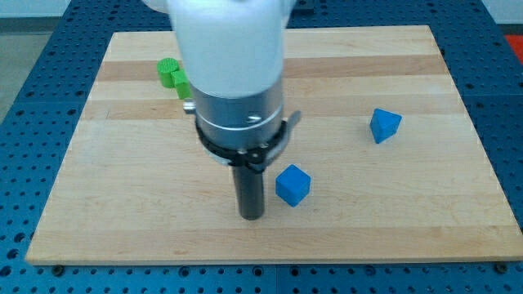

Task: Place the blue cube into the blue triangle

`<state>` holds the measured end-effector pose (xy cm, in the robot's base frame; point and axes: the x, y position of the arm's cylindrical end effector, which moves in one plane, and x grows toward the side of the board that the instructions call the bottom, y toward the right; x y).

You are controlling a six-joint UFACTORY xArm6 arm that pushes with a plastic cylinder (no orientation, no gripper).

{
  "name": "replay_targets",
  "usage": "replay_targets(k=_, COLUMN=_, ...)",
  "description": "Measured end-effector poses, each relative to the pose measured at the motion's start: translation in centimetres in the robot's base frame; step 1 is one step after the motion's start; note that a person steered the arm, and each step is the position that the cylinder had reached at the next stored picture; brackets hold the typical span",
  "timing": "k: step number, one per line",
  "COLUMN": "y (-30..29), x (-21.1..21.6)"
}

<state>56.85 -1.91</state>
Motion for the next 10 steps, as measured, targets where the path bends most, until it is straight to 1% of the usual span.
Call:
replay_targets(k=1, y=2.1, x=0.0)
replay_targets(k=2, y=3.0, x=-1.2)
replay_targets(k=6, y=6.8, x=-8.5)
replay_targets(k=8, y=11.1, x=-10.8)
replay_targets(k=10, y=12.2, x=-11.8)
